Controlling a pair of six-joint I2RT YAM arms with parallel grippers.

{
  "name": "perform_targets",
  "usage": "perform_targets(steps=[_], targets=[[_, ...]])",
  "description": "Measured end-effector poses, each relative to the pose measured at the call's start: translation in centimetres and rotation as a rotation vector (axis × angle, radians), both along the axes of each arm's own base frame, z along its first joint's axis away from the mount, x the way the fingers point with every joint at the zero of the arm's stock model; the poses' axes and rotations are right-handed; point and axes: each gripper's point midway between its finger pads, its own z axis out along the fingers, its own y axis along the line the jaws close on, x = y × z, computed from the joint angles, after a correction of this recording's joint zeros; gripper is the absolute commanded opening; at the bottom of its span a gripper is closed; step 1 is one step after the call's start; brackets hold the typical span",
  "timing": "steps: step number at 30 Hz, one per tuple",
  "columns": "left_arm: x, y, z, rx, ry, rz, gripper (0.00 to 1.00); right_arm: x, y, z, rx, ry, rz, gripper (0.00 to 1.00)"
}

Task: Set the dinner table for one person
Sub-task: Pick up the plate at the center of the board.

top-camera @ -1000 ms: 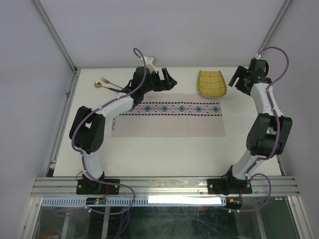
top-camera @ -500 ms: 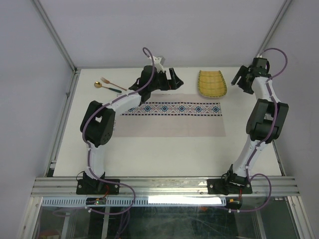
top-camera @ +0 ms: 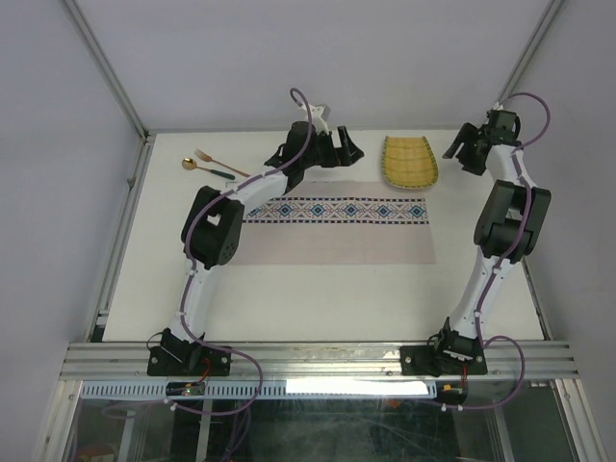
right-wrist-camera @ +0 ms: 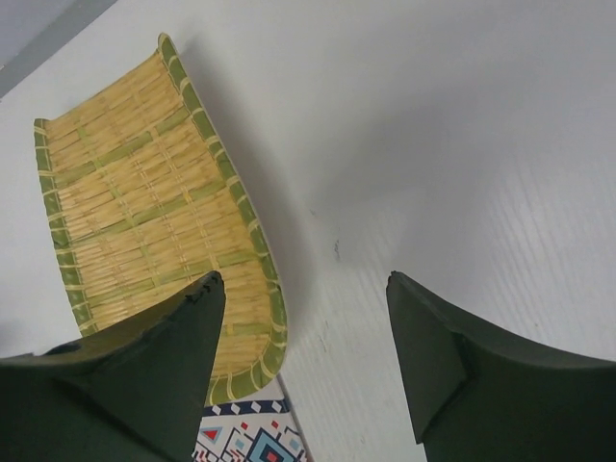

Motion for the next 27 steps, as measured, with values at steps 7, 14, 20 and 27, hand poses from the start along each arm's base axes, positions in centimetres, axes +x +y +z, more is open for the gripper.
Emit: perform_targets(steps=[7, 14, 20, 27], targets=[[1.7, -1.3, -1.2, -0.015, -0.012, -0.012, 0.94, 1.3, 0.5, -2.4, 0.050, 0.012, 0.038, 0.70], [2.8, -2.4, -4.4, -0.026, 0.018, -0.020, 0.94, 1.7, 0.8, -3.8, 0.102, 0.011, 0.069, 0.70], [2.8, -2.5, -6.5, -0.030, 0.053, -0.018, 0.95, 2.9, 1.4, -3.8, 0.146, -0.026, 0.097, 0.67], [3.0, -2.6, -6.0, -0.042, 0.032, -0.018, 0.95, 3.5, 2.5, -4.4, 0.214, -0.046, 0.125, 0.66]])
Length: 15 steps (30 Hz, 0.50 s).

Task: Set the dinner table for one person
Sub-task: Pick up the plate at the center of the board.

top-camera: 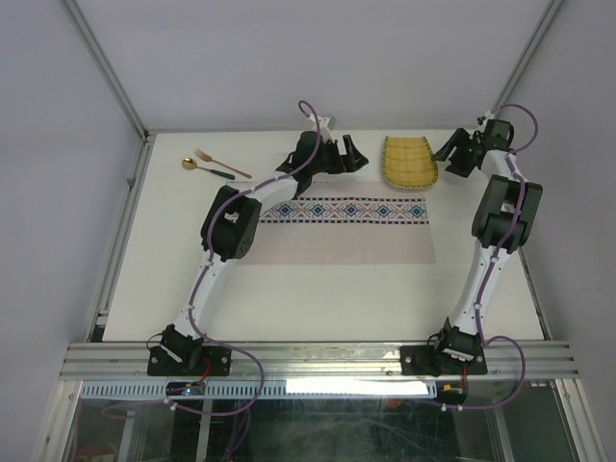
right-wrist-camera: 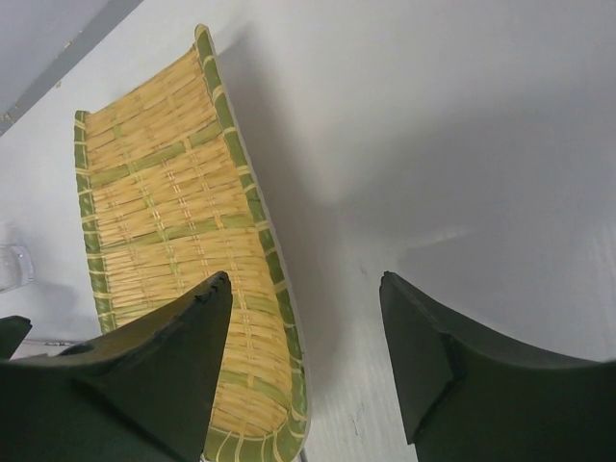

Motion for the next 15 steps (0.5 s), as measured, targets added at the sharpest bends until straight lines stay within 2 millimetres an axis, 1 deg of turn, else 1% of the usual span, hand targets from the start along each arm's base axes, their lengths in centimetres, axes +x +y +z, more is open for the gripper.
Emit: perform_targets(steps=[4, 8, 10, 12, 15], targets=[[0.2, -0.1, 0.4, -0.005, -0.008, 0.000, 0.95, 0.1, 0.4, -0.6, 0.026, 0.004, 0.011, 0.65], [0.8, -0.5, 1.4, -0.026, -0.037, 0.000, 0.93, 0.3, 0.7, -1.0, 0.047, 0.003, 0.019, 0.65], [1.2, -0.8, 1.6, -0.039, -0.046, 0.000, 0.93, 0.5, 0.8, -1.2, 0.052, 0.001, 0.025, 0.65], [1.5, -1.2, 1.5, -0.053, -0.053, -0.005, 0.93, 0.5, 0.9, -1.3, 0.058, 0.000, 0.029, 0.64], [1.7, -1.6, 0.4, -0.071, -0.037, -0.012, 0.93, 0.7, 1.0, -1.3, 0.069, -0.008, 0.038, 0.63]])
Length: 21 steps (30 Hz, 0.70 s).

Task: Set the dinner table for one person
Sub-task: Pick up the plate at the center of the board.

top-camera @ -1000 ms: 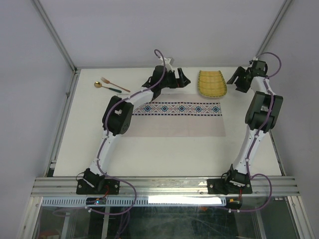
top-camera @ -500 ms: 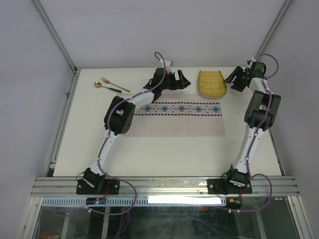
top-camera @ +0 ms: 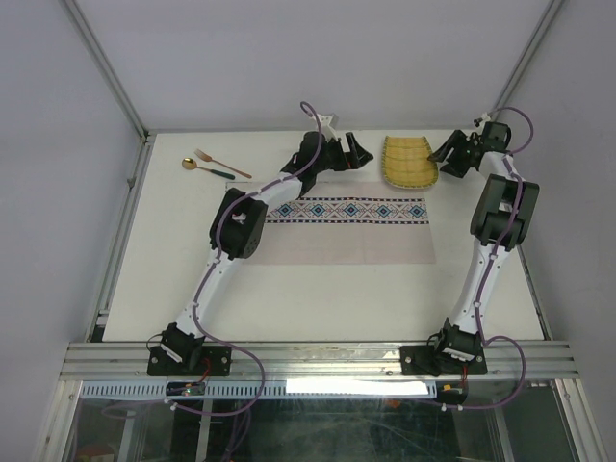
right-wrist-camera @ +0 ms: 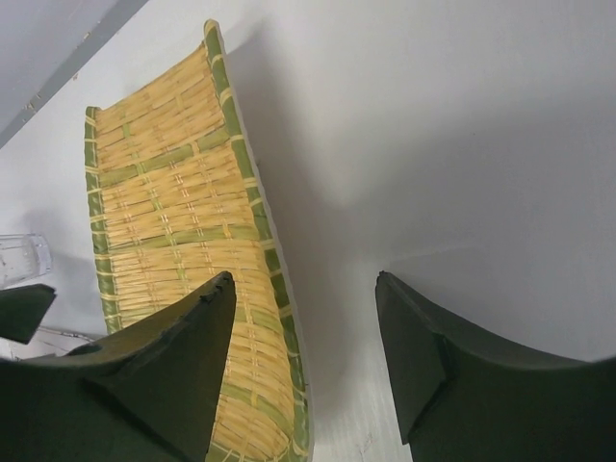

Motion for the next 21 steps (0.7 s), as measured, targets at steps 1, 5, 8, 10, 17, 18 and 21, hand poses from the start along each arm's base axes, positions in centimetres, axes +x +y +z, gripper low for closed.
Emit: perform_targets(steps=[1, 5, 8, 10, 17, 18, 21], targets=[[0.0, -0.1, -0.5, -0.008, 0.008, -0.002, 0.93, 0.0, 0.1, 0.0, 0.003, -0.002, 0.003, 0.63], [-0.2, -0.5, -3.0, -0.025, 0.055, -0.018, 0.93, 0.0, 0.3, 0.0, 0.014, -0.007, 0.015, 0.63], [-0.4, -0.9, -3.7, -0.059, 0.064, -0.033, 0.92, 0.1, 0.5, 0.0, 0.021, -0.012, 0.023, 0.61], [-0.4, -1.1, -3.5, -0.084, 0.065, -0.040, 0.92, 0.1, 0.5, 0.0, 0.025, -0.014, 0.027, 0.60], [-0.7, -1.4, -3.3, -0.106, 0.074, -0.057, 0.92, 0.0, 0.9, -0.1, 0.043, -0.015, 0.044, 0.53], [-0.7, -1.4, -3.3, -0.106, 0.074, -0.057, 0.92, 0.0, 1.0, -0.1, 0.047, -0.015, 0.048, 0.49], [-0.7, -1.3, -3.4, -0.099, 0.073, -0.058, 0.92, -0.1, 1.3, -0.4, 0.057, -0.012, 0.059, 0.42]])
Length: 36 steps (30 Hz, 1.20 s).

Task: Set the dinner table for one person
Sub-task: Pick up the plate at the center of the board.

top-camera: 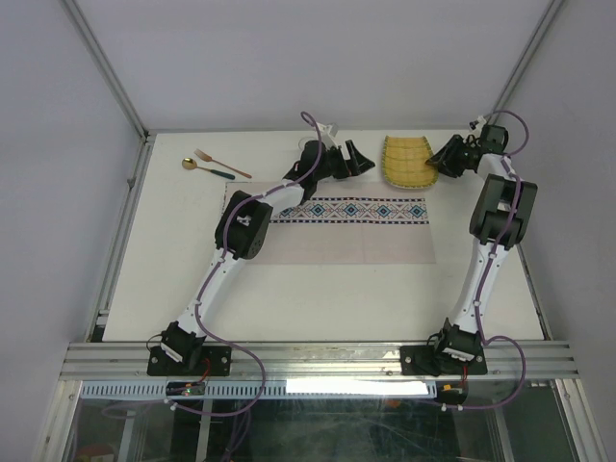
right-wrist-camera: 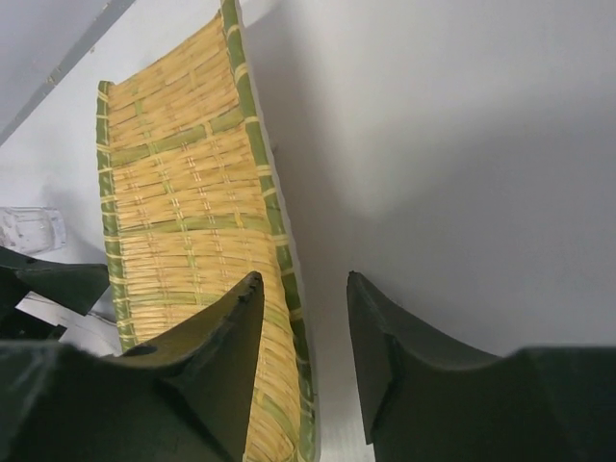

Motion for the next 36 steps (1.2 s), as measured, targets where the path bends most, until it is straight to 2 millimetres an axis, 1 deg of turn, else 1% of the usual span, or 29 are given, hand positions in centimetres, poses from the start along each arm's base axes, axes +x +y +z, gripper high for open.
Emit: perform_targets(steps=[2, 6, 7, 10, 12, 13, 18, 22, 25, 29, 36], targets=[[0.1, 0.0, 0.0, 0.017, -0.007, -0.002, 0.92, -0.1, 0.2, -0.3, 0.012, 0.004, 0.007, 0.40], [0.3, 0.1, 0.1, 0.055, -0.029, -0.005, 0.93, -0.1, 0.6, -0.4, 0.028, 0.004, 0.019, 0.40], [0.3, 0.2, 0.1, 0.066, -0.034, -0.006, 0.93, -0.1, 0.6, -0.3, 0.031, 0.002, 0.022, 0.38], [0.2, 0.3, 0.6, 0.087, -0.042, -0.010, 0.93, 0.0, 0.8, -0.5, 0.039, 0.001, 0.029, 0.29], [0.2, 0.4, 1.4, 0.092, -0.051, -0.011, 0.93, 0.0, 0.9, -0.6, 0.044, 0.003, 0.033, 0.19], [0.1, 0.4, 1.9, 0.094, -0.059, -0.012, 0.93, 0.0, 1.0, -0.7, 0.046, 0.004, 0.034, 0.17], [0.2, 0.4, 5.3, 0.078, -0.110, -0.011, 0.93, -0.1, 1.4, -0.4, 0.068, -0.001, 0.049, 0.18], [0.1, 0.5, 7.3, 0.063, -0.136, -0.011, 0.93, -0.1, 1.4, -0.6, 0.070, 0.002, 0.050, 0.19], [0.1, 0.5, 7.6, 0.064, -0.145, -0.011, 0.93, -0.1, 1.5, -0.6, 0.075, 0.000, 0.054, 0.19], [0.1, 0.5, 7.5, 0.071, -0.152, -0.013, 0.92, -0.1, 1.5, -0.6, 0.076, -0.002, 0.056, 0.18], [0.1, 0.5, 7.5, 0.074, -0.156, -0.015, 0.92, 0.0, 1.8, -0.2, 0.091, -0.019, 0.070, 0.12]])
